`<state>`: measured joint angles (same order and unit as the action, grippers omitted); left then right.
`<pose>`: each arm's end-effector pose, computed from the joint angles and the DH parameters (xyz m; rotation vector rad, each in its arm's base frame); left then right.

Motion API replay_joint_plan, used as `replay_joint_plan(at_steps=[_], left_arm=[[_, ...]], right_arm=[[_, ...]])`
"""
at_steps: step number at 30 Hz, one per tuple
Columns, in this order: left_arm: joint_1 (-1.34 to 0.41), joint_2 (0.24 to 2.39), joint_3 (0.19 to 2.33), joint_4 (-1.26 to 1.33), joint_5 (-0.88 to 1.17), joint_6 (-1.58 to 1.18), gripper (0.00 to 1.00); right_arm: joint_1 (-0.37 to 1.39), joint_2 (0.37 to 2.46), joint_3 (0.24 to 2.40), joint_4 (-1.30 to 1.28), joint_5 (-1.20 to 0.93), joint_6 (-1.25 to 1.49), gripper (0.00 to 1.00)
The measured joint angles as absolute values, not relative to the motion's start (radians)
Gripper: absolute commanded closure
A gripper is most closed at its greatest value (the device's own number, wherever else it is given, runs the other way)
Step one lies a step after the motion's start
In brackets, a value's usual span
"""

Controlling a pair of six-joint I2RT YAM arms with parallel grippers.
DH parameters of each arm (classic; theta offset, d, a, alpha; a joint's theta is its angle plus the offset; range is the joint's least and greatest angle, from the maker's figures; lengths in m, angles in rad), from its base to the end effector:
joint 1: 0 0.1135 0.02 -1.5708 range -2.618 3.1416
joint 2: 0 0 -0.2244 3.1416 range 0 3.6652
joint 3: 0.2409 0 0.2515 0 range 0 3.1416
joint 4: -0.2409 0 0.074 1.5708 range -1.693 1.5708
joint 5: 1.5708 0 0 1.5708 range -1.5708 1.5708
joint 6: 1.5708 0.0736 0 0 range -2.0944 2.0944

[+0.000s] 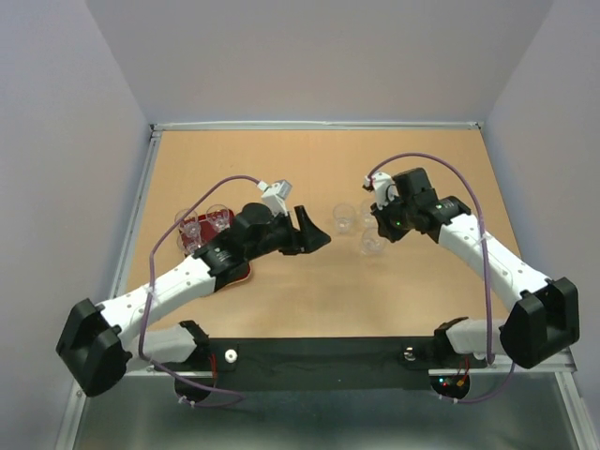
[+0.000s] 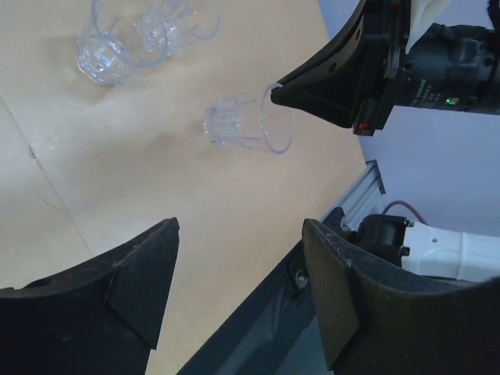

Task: Place the glasses into the tray

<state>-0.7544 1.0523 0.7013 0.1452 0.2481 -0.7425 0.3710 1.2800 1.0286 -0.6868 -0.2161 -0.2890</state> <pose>0.2070 -0.2193 0.2511 0.2097 1.9529 -1.2594 0.2677 0.1211 0.2082 -0.8948 2.3383 0.3047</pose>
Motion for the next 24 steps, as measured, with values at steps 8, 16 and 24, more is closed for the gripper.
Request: replay_joint_plan(at_steps=[8, 16, 24], left_arm=[[-0.957, 1.333, 0.946, -0.014, -0.073, -0.865, 0.35], [-1.035, 1.536, 1.111, -0.170, -0.241, -0.931, 0.44], [-1.058, 1.639, 1.219, -0.264, -0.315, -0.952, 0.45]], right_arm=[[0.543, 1.356, 1.073, -0.642, -0.035, -0.171, 1.00], [0.564, 1.371, 1.100, -0.628, 0.004, -0.113, 1.00], [0.563, 1.371, 1.106, -0.618, 0.004, -0.093, 1.00]])
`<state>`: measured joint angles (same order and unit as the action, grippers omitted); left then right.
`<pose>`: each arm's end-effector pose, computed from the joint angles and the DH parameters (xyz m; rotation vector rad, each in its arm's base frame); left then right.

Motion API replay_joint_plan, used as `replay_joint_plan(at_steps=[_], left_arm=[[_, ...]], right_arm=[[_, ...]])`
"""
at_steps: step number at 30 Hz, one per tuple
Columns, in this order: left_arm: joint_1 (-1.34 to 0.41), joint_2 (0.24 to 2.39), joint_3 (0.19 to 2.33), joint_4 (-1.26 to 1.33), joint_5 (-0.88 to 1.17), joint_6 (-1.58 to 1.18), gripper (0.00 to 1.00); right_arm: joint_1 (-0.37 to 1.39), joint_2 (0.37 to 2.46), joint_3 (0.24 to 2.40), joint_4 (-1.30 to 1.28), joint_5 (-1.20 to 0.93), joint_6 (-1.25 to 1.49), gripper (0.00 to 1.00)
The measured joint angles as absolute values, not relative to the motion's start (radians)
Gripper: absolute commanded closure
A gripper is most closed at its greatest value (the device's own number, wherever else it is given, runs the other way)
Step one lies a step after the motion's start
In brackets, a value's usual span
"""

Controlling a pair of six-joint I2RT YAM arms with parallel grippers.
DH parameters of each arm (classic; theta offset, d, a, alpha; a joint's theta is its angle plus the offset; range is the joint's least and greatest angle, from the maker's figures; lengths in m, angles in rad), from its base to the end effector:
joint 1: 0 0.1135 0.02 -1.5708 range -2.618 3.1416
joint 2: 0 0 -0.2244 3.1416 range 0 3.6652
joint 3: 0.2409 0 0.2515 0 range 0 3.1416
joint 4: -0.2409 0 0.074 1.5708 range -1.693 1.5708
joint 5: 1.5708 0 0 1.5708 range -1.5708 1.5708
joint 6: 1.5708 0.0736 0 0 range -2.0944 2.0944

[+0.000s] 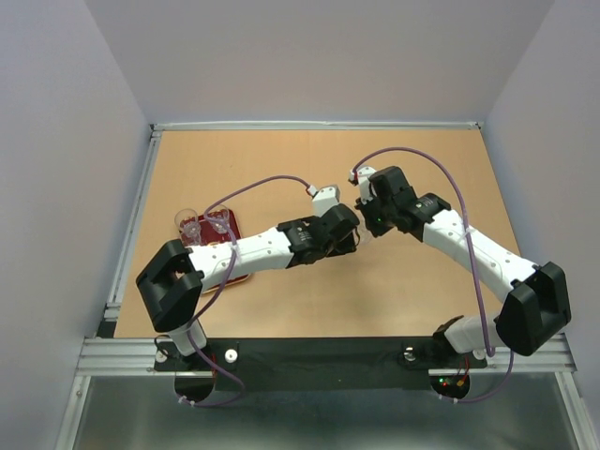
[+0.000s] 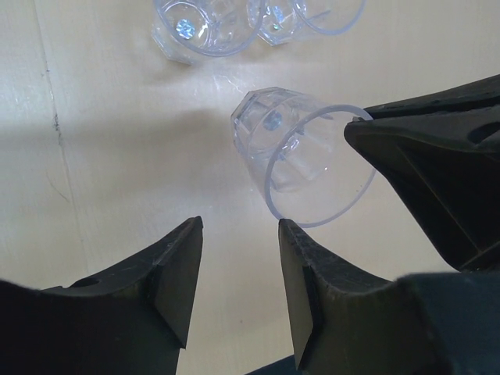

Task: Place the glasses into the tray

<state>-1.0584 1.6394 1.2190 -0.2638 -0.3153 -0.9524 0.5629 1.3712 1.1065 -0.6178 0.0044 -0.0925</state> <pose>0.2133 -0.3326 0.2015 -0.0518 2.3206 -0.7309 0.2714 0.1709 0.2135 -0.7912 2.3333 0.2005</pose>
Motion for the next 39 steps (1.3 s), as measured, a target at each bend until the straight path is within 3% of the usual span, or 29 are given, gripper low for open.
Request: replay_joint_plan(at_steps=[7, 14, 24, 27, 30, 31, 34, 39], left_arm=[[-1.061, 1.642, 1.237, -0.284, -0.323, -0.951, 0.43], [-1.060, 1.566, 1.202, -0.235, -0.319, -0.942, 0.34], [-1.058, 1.551, 1.182, -0.173, -0.307, -0.910, 0.39], [-1.058, 1.611, 1.190, -0.181, -0.308, -0.904, 0.43], [-1.058, 1.658, 1.191, -0.188, -0.317, -0.903, 0.61], [-1.058, 1.664, 1.196, -0.184, -0.324, -0.902, 0.73], [-1.057, 1.665, 1.209, -0.207, -0.377, -0.900, 0.97], [-1.047, 1.667, 1.216, -0.236, -0.429, -0.895, 1.00]], right_arm=[[0.563, 1.371, 1.106, -0.617, 0.012, -0.084, 0.99], [0.564, 1.371, 1.106, -0.617, -0.005, -0.069, 1.00], [0.564, 1.369, 1.106, -0.617, -0.041, -0.053, 1.00], [0.564, 1.365, 1.106, -0.617, -0.057, -0.050, 1.00], [0.564, 1.364, 1.105, -0.621, -0.070, -0.048, 1.00], [0.564, 1.364, 1.103, -0.621, -0.076, -0.048, 0.99], [0.565, 1.356, 1.103, -0.622, -0.088, -0.038, 1.00], [0.579, 1.347, 1.103, -0.591, -0.107, -0.021, 0.99]])
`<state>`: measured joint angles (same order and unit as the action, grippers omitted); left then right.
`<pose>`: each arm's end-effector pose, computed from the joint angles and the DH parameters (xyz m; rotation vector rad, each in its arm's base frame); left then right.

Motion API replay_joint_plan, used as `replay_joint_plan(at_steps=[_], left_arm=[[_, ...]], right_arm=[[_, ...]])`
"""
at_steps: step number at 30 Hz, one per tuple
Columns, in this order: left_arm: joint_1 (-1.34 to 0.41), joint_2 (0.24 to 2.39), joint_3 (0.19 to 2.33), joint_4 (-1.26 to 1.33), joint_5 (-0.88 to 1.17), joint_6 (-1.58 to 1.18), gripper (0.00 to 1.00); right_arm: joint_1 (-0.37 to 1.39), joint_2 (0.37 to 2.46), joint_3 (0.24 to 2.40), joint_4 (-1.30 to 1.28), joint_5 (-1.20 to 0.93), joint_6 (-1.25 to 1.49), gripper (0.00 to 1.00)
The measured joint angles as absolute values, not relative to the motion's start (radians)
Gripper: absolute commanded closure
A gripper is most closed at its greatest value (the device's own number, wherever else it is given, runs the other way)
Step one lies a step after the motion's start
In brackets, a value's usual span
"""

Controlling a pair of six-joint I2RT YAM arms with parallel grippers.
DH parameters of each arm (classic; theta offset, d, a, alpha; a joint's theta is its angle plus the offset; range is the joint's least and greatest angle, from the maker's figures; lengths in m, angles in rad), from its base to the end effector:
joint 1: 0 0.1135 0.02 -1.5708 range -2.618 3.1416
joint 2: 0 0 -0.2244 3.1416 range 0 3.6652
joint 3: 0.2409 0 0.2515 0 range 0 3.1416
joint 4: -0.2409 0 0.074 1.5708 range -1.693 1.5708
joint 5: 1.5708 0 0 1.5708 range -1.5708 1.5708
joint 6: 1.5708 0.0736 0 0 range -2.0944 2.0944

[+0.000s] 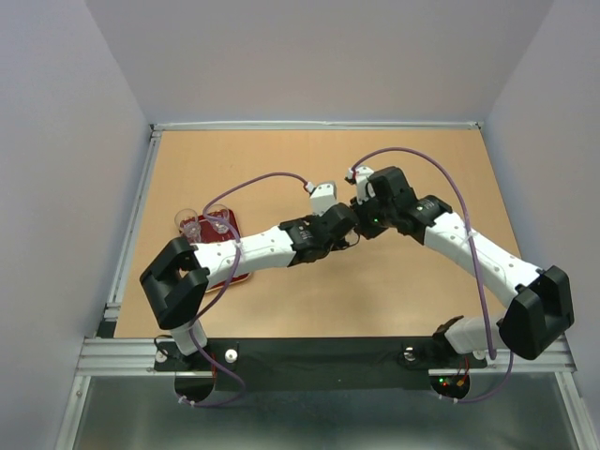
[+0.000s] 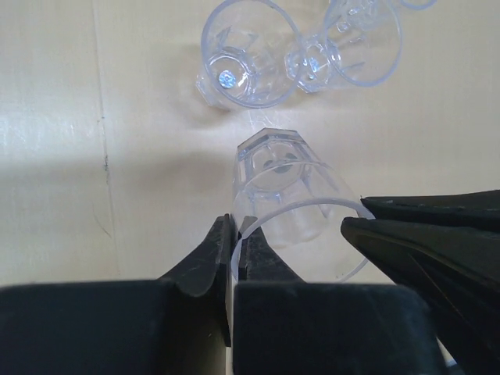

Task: Place the glasses into the tray

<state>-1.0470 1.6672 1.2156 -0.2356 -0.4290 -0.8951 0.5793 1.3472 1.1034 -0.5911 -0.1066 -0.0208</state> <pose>0.2248 -0.3280 0.1949 -0.0602 2.2511 -0.5992 0.2640 0.1820 0.2225 -0.7676 2.3115 0.3836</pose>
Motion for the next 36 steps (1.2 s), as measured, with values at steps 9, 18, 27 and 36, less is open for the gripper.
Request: replay_joint_plan(at_steps=[9, 18, 27, 36], left_arm=[[-1.052, 1.661, 1.215, -0.242, -0.480, -0.845, 1.00], [-1.034, 1.506, 1.066, -0.249, -0.497, -0.818, 1.00], [-0.854, 1.188, 0.799, -0.259, -0.424, -0.879, 1.00], [-0.616, 1.033, 0.728, -0.362, -0.400, -0.934, 1.00]], right_arm=[[0.577, 1.341, 1.103, -0.577, -0.153, -0.033, 0.39], [0.531, 1.230, 1.099, -0.577, -0.166, -0.116, 0.02], [0.293, 1.124, 0.959, -0.549, -0.302, -0.249, 0.00], [0.202, 1.050, 0.836, -0.484, -0.429, -0.275, 0.00]])
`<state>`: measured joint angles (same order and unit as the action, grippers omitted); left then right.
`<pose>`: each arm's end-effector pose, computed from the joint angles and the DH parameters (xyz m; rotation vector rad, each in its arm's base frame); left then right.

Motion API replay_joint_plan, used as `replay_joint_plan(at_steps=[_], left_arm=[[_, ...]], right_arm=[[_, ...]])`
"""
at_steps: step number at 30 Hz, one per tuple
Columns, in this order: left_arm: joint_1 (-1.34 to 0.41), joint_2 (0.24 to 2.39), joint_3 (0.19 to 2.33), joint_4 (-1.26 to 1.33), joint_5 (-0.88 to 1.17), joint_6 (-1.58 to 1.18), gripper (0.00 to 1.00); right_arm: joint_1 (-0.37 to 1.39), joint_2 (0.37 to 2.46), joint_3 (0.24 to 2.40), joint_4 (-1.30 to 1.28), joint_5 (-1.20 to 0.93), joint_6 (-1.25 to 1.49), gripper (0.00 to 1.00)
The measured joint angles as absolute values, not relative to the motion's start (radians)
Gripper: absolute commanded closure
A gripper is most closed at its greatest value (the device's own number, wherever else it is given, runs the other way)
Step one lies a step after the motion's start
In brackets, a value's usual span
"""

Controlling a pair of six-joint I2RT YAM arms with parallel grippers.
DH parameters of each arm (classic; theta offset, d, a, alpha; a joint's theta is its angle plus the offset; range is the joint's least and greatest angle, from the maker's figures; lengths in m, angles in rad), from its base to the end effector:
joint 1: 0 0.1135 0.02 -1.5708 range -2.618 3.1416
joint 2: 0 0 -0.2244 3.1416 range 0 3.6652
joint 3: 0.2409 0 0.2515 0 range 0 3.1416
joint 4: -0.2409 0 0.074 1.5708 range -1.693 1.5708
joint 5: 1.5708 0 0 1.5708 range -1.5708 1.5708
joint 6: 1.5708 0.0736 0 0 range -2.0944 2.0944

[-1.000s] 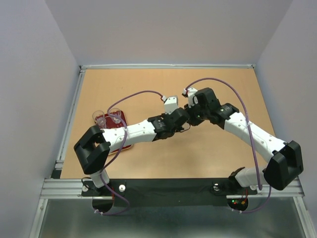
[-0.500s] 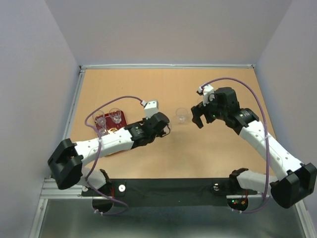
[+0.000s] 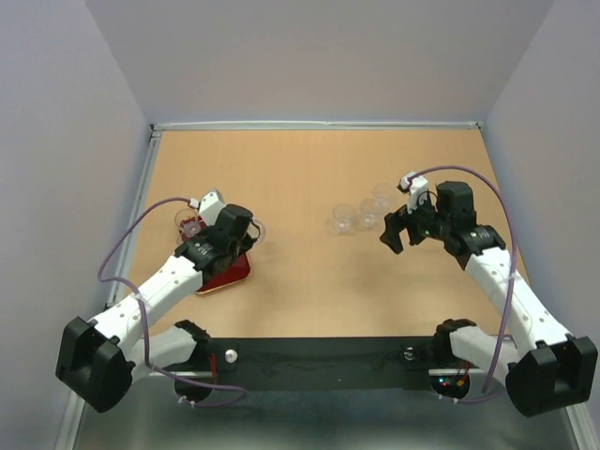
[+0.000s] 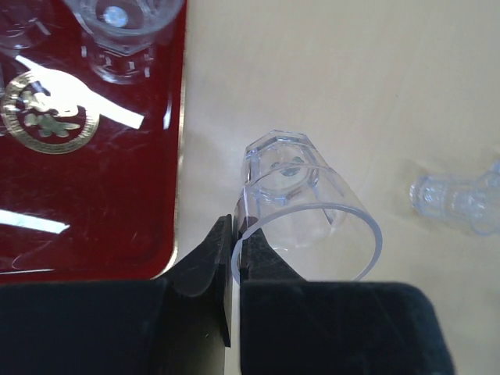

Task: Place the glasses into the tray

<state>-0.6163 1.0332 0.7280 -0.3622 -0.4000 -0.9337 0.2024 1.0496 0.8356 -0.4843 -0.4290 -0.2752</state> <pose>0.2348 -0.1312 0.2023 -0.5611 2.1376 -0.4281 0.2560 0.0838 0.2243 -0.7442 2.1037 0.4457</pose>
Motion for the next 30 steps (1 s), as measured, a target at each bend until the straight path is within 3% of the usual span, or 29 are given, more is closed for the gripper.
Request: replay_joint_plan(at_steps=[5, 27, 30], left_arm=[[-0.521, 1.061, 0.728, -0.424, -0.393, -0.958, 1.00], [-0.251, 1.184, 0.711, -0.380, -0.287, -0.897, 1.00], [-0.237, 1.198, 0.710, -0.368, -0.278, -0.889, 0.94]], right_arm=[[0.202, 0.962, 0.814, -0.467, -0.435, -0.278, 0.00], [0.197, 0.960, 0.814, -0.440, -0.425, -0.278, 0.00], [0.197, 0.960, 0.814, -0.440, -0.424, -0.278, 0.00]])
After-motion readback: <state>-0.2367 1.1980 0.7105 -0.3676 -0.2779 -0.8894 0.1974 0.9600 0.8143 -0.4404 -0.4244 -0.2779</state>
